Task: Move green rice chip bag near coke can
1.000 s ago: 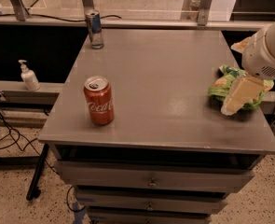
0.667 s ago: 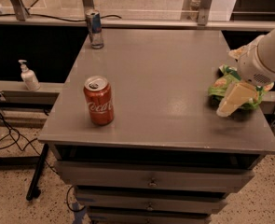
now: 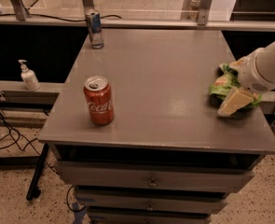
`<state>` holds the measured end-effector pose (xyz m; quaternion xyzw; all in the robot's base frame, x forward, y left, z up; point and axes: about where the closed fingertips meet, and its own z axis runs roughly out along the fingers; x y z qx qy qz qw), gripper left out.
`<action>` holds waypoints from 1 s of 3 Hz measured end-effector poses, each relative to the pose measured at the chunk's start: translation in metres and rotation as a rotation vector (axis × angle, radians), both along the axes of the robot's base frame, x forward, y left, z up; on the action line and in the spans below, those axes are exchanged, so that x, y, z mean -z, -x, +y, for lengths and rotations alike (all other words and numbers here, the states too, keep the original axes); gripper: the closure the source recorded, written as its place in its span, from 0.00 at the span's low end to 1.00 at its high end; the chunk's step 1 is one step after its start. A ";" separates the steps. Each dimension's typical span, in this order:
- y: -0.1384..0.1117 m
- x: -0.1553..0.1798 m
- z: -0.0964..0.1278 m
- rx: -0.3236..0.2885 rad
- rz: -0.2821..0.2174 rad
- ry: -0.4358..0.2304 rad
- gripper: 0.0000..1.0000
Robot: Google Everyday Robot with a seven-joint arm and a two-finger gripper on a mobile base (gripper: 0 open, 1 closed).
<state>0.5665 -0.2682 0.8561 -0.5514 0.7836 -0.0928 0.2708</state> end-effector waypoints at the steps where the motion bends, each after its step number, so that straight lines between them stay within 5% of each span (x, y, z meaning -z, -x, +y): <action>1: -0.004 -0.001 -0.007 -0.001 -0.013 0.008 0.42; 3: -0.008 -0.012 0.009 -0.054 -0.032 0.015 0.88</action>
Offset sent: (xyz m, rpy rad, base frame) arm 0.0082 0.0003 0.0094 -0.0225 -0.0309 0.0379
